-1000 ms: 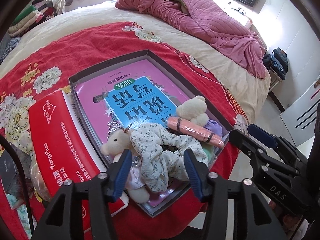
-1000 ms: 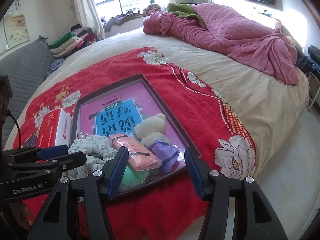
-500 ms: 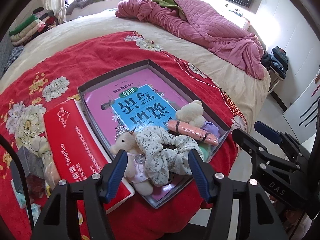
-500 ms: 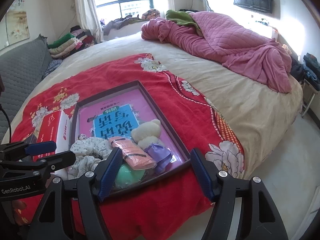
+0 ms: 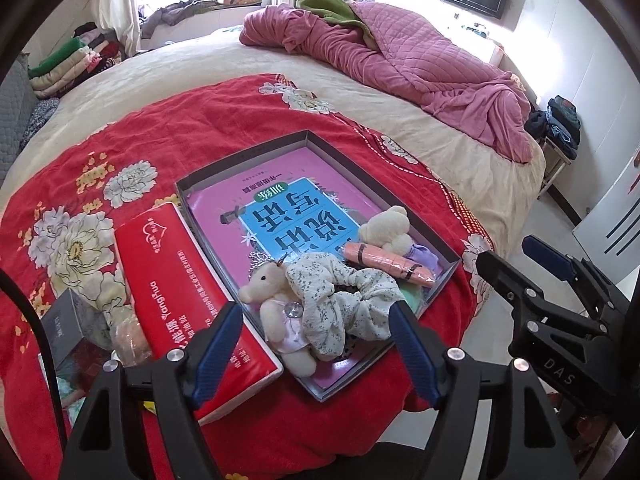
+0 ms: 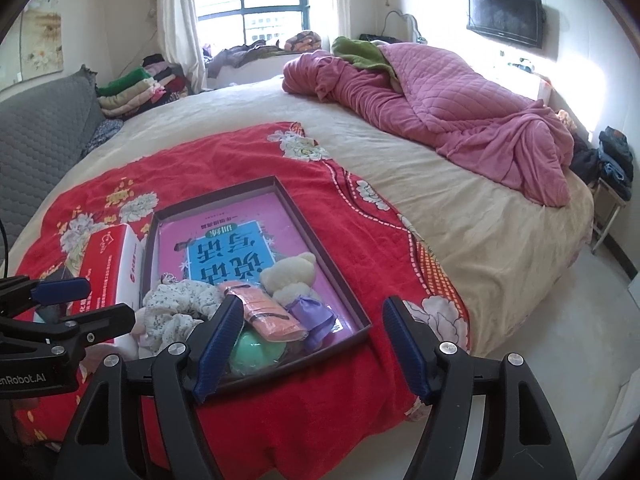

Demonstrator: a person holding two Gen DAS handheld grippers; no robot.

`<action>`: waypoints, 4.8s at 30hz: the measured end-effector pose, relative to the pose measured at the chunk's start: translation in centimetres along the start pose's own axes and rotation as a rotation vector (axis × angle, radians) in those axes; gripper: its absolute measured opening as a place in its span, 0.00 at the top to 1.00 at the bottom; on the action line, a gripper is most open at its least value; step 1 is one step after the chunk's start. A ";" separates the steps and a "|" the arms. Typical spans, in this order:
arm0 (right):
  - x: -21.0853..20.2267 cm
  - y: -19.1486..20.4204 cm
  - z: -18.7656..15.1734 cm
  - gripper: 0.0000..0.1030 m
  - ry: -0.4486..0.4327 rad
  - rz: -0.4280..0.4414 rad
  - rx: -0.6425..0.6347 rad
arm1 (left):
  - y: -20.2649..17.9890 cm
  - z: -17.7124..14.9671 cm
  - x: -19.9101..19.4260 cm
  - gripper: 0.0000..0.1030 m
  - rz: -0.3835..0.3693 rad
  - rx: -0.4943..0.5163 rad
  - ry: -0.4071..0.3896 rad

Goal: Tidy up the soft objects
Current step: 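Move both tools back over the pile of packaged items, then grasp the green tissue pack with the left tool while the right tool grasps the clear bagged item, then carry the tissue pack with the left tool while the right tool carries the bagged item to the tray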

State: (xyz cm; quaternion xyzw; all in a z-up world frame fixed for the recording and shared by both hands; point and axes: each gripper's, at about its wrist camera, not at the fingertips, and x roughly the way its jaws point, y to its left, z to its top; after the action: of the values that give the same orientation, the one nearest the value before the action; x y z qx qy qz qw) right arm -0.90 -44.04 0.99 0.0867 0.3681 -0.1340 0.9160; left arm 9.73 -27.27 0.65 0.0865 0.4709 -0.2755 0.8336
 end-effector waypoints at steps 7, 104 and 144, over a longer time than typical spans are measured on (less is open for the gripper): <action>-1.1 0.1 0.1 0.29 -0.019 -0.004 -0.013 | -0.2 -0.3 -1.0 0.27 0.024 0.009 -0.012; 3.7 27.4 -2.2 0.57 0.104 0.361 -0.580 | 24.3 -15.5 0.7 0.71 0.147 -0.526 0.117; -4.2 8.8 3.2 0.57 -0.132 0.260 -0.104 | 9.2 -3.5 -8.9 0.75 0.107 -0.200 -0.120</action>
State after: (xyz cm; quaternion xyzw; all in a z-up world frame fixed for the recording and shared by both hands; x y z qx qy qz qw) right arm 1.04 -35.75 6.71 0.0770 0.2991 -0.0002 0.9511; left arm 8.58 -14.82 5.08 0.0114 0.4400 -0.1870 0.8782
